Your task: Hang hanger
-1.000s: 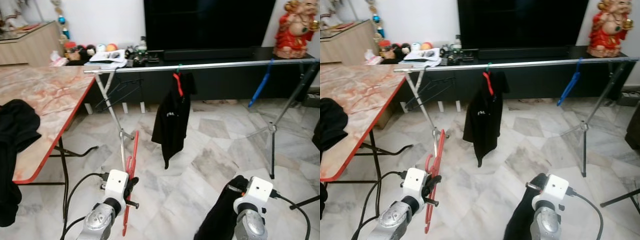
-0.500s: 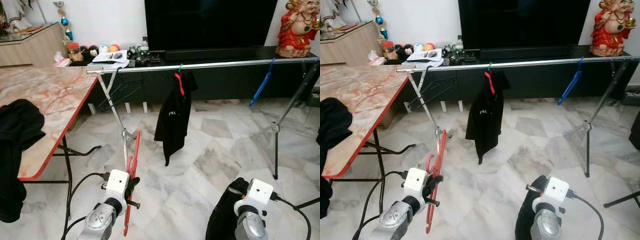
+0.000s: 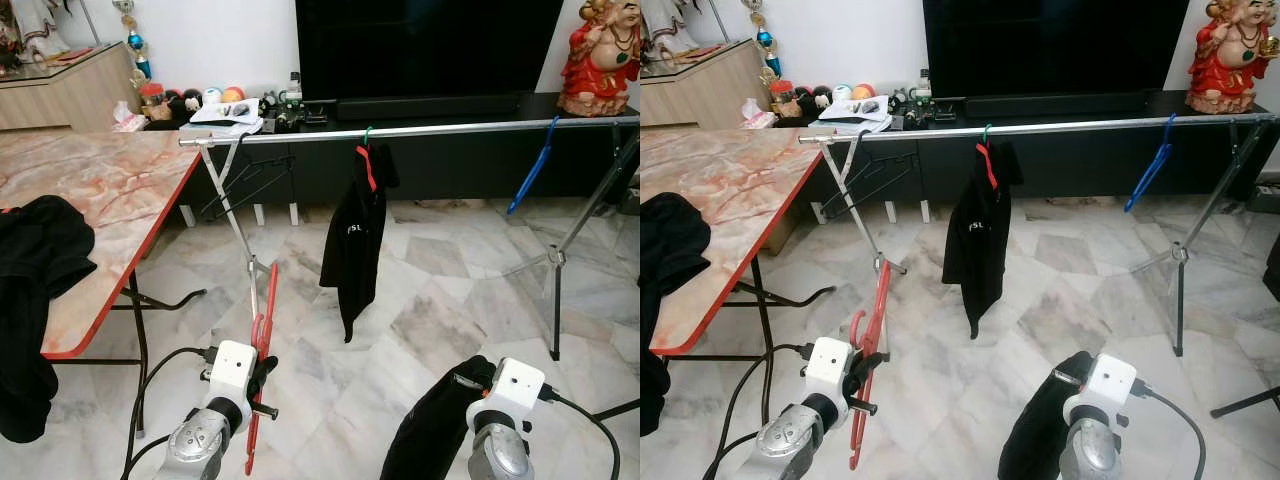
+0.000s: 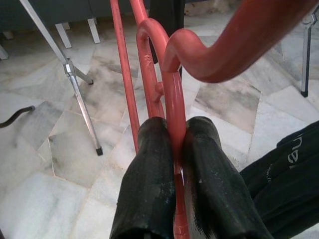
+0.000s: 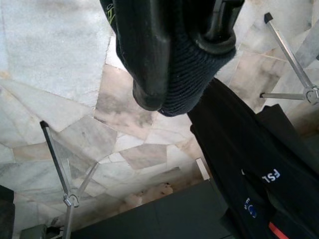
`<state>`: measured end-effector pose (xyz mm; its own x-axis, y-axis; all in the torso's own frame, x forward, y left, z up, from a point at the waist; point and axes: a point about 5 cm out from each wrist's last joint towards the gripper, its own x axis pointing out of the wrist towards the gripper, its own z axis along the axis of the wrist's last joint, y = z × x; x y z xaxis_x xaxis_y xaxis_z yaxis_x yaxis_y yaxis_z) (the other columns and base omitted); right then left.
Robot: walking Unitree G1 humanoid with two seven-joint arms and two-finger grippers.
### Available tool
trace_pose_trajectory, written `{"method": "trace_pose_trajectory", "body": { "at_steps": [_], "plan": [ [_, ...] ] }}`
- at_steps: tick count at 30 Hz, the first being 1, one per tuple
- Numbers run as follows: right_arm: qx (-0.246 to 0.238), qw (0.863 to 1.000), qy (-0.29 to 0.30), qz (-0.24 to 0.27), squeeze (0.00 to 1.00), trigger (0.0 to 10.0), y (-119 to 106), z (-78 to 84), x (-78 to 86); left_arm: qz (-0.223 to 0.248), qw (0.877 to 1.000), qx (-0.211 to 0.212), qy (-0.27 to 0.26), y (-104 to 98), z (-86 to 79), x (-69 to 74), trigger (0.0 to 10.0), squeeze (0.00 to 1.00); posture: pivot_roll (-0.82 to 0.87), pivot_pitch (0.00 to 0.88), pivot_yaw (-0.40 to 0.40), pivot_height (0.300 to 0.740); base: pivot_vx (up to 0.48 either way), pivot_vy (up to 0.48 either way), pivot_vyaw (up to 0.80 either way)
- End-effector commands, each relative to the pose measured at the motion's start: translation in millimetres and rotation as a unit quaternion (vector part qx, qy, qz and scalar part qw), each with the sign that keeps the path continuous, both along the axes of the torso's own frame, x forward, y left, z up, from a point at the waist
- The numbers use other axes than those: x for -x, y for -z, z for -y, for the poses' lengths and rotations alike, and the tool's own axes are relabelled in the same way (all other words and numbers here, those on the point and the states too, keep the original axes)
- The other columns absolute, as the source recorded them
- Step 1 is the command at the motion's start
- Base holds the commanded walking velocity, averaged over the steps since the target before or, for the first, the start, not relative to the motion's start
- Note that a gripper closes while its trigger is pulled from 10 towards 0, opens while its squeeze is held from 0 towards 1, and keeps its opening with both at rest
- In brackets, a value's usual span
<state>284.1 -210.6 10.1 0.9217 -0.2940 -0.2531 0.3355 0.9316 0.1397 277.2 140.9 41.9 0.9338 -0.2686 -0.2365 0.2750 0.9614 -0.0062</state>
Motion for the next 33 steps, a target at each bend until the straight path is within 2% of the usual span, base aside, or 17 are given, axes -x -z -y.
{"method": "trace_pose_trajectory", "body": {
  "at_steps": [1,9,12,15,17,19,20,22,24,25,26,29,30,33],
  "plan": [
    [0.004,1.000,-0.002,0.013,0.00,10.0,-4.6,-1.7,-3.5,0.006,1.000,0.001,-0.006,-3.1,-4.0,0.2,10.0,0.00,0.02,0.000,0.074,0.740,0.000,0.000,0.00],
    [0.005,1.000,-0.010,0.004,0.00,10.0,-4.7,-2.6,-5.8,0.000,1.000,-0.002,0.004,-2.5,-2.9,0.7,10.0,0.00,0.02,0.000,0.072,0.740,0.000,0.000,0.00],
    [0.010,1.000,-0.022,0.006,0.00,10.0,-10.1,-3.1,-12.6,-0.020,0.999,-0.010,0.050,-0.7,1.5,0.3,10.0,0.00,0.02,0.000,0.070,0.740,0.000,0.000,0.00],
    [0.044,0.998,-0.053,0.007,0.00,10.0,-22.4,-2.7,-26.0,-0.046,0.989,-0.038,0.133,1.2,7.7,0.2,10.0,0.00,0.02,0.000,0.070,0.740,0.000,0.000,0.00],
    [0.069,0.994,-0.082,0.008,0.00,10.0,-34.7,-3.5,-38.6,-0.065,0.974,-0.074,0.206,2.6,10.9,1.3,10.0,0.00,0.02,0.000,0.069,0.740,0.000,0.000,0.00],
    [0.073,0.993,-0.095,0.019,0.00,10.0,-43.8,-4.8,-46.5,-0.079,0.963,-0.091,0.240,4.0,11.6,1.7,10.0,0.00,0.02,0.000,0.067,0.740,0.000,0.000,0.00],
    [0.076,0.991,-0.107,0.021,0.00,10.0,-49.7,-6.6,-52.0,-0.090,0.954,-0.100,0.268,4.3,12.8,2.1,10.0,0.00,0.02,0.000,0.065,0.740,0.000,0.000,0.00],
    [0.077,0.989,-0.125,0.014,0.00,10.0,-52.3,-10.8,-56.3,-0.097,0.943,-0.104,0.301,3.5,15.1,3.0,10.0,0.00,0.02,0.000,0.064,0.740,0.000,0.000,0.00],
    [0.075,0.988,-0.137,0.007,0.00,10.0,-51.8,-14.0,-57.4,-0.101,0.939,-0.106,0.311,3.6,15.9,3.2,10.0,0.00,0.02,0.000,0.064,0.740,0.000,0.000,0.00],
    [0.092,0.979,-0.183,0.000,0.00,10.0,-53.3,-23.5,-60.6,-0.107,0.927,-0.110,0.343,2.6,21.5,3.5,10.0,0.00,0.02,0.000,0.058,0.740,0.000,0.000,0.00],
    [0.108,0.973,-0.206,-0.009,0.00,10.0,-53.2,-27.4,-61.6,-0.110,0.920,-0.110,0.360,1.6,24.5,3.7,10.0,0.00,0.02,0.000,0.058,0.740,0.000,0.000,0.00],
    [0.147,0.957,-0.249,-0.028,0.00,10.0,-52.4,-34.0,-63.0,-0.116,0.907,-0.108,0.391,-1.3,31.1,3.1,10.0,0.00,0.01,0.000,0.053,0.740,0.000,0.000,0.00],
    [0.149,0.954,-0.258,-0.030,0.00,10.0,-52.6,-35.7,-63.4,-0.117,0.902,-0.106,0.401,-2.5,33.6,2.7,10.0,0.00,0.01,0.000,0.053,0.740,0.000,0.000,0.00],
    [0.144,0.950,-0.274,-0.042,0.00,10.0,-54.5,-36.6,-66.0,-0.125,0.877,-0.090,0.455,-10.2,45.4,2.8,10.0,0.00,0.01,0.000,0.044,0.740,0.000,0.000,0.00]
  ]
}}
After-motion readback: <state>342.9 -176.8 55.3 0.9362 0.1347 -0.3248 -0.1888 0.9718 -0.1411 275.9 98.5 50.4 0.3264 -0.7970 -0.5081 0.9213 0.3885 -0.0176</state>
